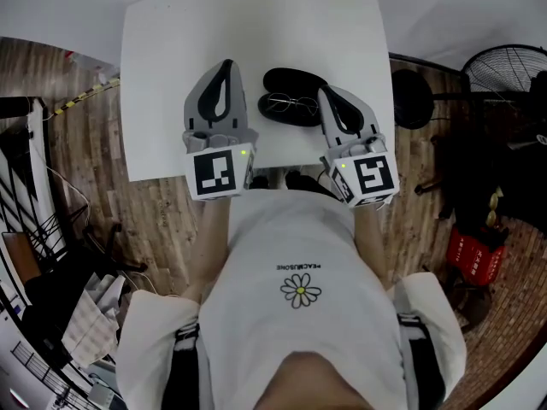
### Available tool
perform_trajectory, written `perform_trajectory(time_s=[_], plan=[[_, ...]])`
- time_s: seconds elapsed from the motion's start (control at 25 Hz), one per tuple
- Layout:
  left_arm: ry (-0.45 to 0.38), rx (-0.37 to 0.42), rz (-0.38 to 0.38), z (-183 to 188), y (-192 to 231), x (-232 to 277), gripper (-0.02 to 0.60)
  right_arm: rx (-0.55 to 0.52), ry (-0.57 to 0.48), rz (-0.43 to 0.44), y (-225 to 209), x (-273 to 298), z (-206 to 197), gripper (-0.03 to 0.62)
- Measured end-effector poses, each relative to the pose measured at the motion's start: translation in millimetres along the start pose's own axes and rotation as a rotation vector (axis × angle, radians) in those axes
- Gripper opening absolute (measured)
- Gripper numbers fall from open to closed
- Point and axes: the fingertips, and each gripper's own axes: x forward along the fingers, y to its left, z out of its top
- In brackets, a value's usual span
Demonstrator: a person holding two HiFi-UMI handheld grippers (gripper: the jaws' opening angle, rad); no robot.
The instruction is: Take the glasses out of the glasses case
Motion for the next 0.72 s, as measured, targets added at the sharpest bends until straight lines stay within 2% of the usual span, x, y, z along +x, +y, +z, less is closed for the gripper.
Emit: perform_trajectory(time_s=[0.12, 0.28, 0.48, 0.56, 0.72], plan=[[0.012, 0.001, -0.005, -4.1, -4.8, 3.2, 0.015, -0.005, 0.039, 0.098, 0.0, 7.0, -5.7, 0.011], [0.014, 0.026, -0.062, -9.9, -18.5, 9.0, 0.015, 0.004, 0.126, 0.265, 7.1, 15.1, -27.5, 0.052], [0.037, 0.028, -0.034, -16.8, -13.8, 7.4, 0.015, 0.055, 0.218, 0.423, 17.6, 31.4, -59.9, 0.123], [0.042, 0.039, -0.025, -18.5, -12.4, 7.9, 0.015, 0.028, 0.275, 0.464, 18.3, 38.8, -77.9, 0.13], [0.069, 0.033, 0.001, -28.8, -10.6, 9.6, 0.015, -0.107, 0.424, 0.541, 18.3, 49.0, -121.5, 0.149]])
